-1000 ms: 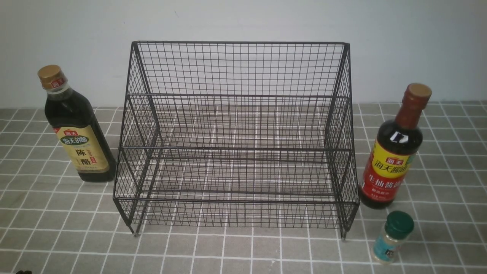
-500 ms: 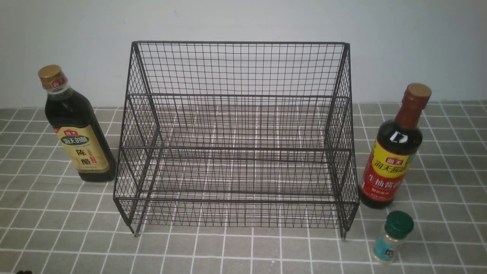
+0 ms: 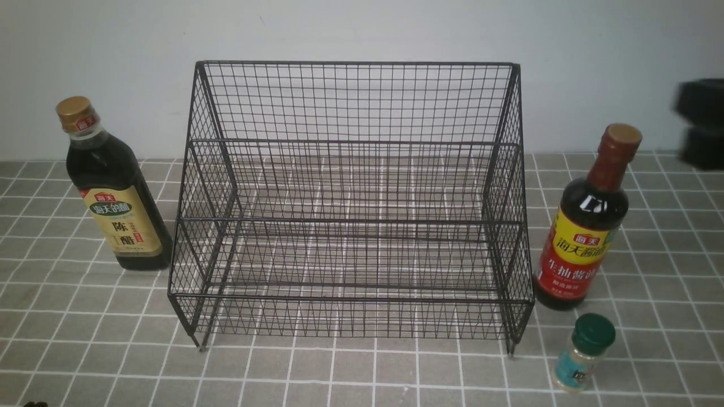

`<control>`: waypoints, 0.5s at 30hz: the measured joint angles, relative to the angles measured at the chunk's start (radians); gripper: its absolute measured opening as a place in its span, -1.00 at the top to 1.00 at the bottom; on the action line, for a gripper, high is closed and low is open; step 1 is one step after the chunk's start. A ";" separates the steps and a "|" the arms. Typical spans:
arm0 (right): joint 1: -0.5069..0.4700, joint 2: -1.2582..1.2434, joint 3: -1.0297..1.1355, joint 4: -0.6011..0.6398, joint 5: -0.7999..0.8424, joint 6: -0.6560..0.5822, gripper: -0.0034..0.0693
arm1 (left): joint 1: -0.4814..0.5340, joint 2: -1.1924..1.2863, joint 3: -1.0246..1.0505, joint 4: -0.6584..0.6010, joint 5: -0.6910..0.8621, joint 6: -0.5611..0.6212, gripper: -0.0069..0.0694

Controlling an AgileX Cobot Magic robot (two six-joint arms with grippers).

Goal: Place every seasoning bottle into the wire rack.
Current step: Use the right arm to grab the condiment bottle farthest to it

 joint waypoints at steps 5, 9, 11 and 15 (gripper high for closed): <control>0.012 0.112 -0.035 -0.020 -0.047 -0.010 0.12 | 0.000 0.000 0.000 0.000 0.000 0.000 0.84; 0.005 0.166 -0.036 -0.046 -0.084 -0.009 -0.33 | 0.000 0.000 0.000 0.000 0.000 0.000 0.84; -0.008 0.178 -0.036 -0.046 -0.086 0.000 -0.42 | 0.000 0.000 0.000 0.000 0.000 0.000 0.84; -0.061 0.224 -0.038 -0.046 -0.083 0.034 -0.66 | 0.000 0.000 0.000 0.000 0.000 0.000 0.84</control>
